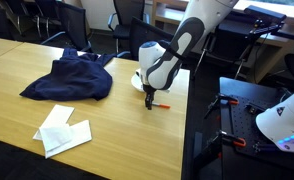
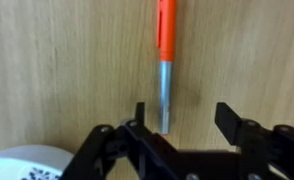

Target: Pick the pen and put it in the bowl

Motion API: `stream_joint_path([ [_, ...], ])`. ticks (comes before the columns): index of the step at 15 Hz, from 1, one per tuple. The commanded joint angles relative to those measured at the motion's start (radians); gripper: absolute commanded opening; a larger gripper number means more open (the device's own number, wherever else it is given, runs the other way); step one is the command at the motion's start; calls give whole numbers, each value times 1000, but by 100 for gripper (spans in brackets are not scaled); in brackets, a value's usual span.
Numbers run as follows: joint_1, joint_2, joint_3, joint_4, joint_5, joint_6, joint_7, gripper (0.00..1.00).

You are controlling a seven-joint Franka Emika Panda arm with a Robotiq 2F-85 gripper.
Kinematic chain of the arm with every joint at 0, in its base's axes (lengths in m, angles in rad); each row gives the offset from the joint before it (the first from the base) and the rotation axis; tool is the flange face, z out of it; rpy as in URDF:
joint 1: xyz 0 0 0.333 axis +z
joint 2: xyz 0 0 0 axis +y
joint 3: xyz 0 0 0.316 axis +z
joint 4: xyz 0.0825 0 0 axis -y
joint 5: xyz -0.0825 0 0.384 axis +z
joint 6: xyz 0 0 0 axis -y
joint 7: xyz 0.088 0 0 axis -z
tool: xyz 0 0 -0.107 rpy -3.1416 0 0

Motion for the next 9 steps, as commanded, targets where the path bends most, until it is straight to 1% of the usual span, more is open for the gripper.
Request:
stream_joint_path([
  [1,4,27,-5,56,-16,-65,5,47],
  [2,8,33,-9,65,-19,-68,10,38],
  [7,22,44,-30,81,-27,-79,30,2],
  [9,22,31,-26,68,-25,-72,26,0],
])
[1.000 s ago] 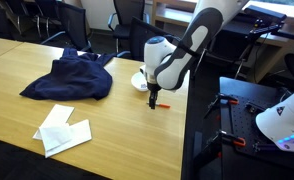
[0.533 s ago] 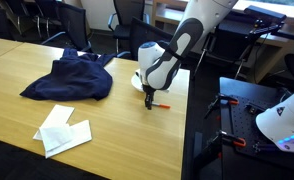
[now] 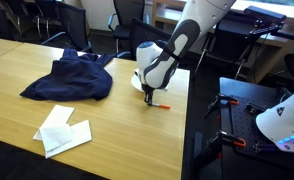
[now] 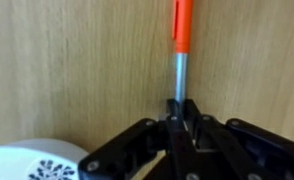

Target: Pick the pen and put it in the bowl

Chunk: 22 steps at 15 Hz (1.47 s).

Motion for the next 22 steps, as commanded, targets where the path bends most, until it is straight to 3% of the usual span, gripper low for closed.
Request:
stream_joint_path([
  [1,16,-15,-5,-1,-9,-28,27,3],
  [8,-20,-215,65,-124,45,65,-14,3],
  [11,-66,-275,89,-134,138,193,-14,3],
  [18,-119,-215,47,-57,124,283,-9,3],
  [22,-121,-138,22,49,93,288,12,3],
])
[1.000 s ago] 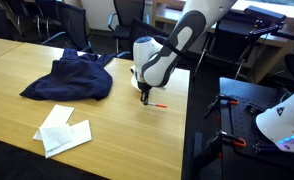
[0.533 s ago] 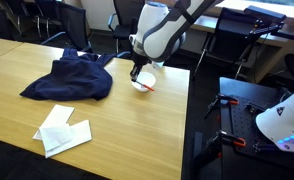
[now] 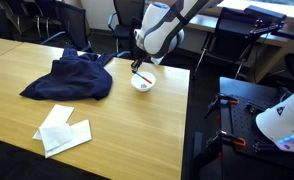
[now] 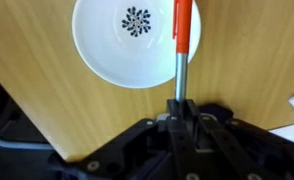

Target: Pick the pen and put it in the bowl

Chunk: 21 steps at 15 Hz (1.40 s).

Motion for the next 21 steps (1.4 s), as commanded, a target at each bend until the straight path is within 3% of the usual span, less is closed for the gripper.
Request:
stream_joint_path([
  [1,5,75,-21,109,-40,-1,16,3],
  [4,16,139,-50,211,-71,-49,30,3],
  [5,20,161,-59,241,-79,-68,38,26],
  [6,20,178,-62,262,-84,-86,39,38],
  [9,19,201,-66,292,-87,-130,37,60],
  [14,53,105,-102,235,-83,-342,90,97],
  [19,96,1,-141,205,-83,-625,138,100],
  [21,108,-33,-141,184,-79,-674,142,100],
])
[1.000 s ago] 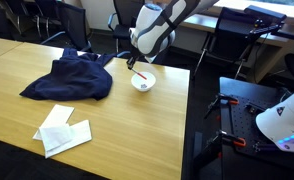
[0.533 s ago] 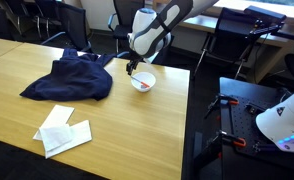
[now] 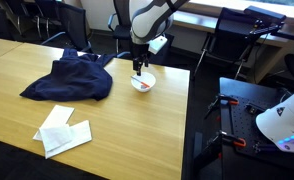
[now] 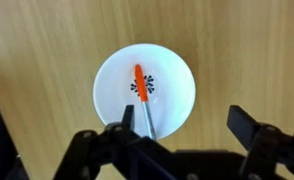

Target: Pick the pen and put it in the bowl

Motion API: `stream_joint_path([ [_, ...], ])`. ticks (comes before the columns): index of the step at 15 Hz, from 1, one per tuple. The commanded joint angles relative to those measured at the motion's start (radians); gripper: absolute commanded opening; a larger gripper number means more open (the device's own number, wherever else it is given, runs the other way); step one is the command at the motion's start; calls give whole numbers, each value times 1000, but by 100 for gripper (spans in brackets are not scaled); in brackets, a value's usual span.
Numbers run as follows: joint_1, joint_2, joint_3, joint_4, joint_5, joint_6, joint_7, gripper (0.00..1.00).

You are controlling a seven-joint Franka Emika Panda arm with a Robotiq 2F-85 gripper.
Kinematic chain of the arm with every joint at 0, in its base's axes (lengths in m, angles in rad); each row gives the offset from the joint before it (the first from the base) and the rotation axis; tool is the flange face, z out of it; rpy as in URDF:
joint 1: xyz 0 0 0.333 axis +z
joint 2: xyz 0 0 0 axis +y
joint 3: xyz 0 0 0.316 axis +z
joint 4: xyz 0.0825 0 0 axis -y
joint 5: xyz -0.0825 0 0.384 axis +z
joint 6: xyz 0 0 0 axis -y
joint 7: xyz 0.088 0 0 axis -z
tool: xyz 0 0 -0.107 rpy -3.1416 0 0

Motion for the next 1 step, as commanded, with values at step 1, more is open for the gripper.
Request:
stream_joint_path([
  [1,39,-71,-23,-59,-17,-71,40,100],
])
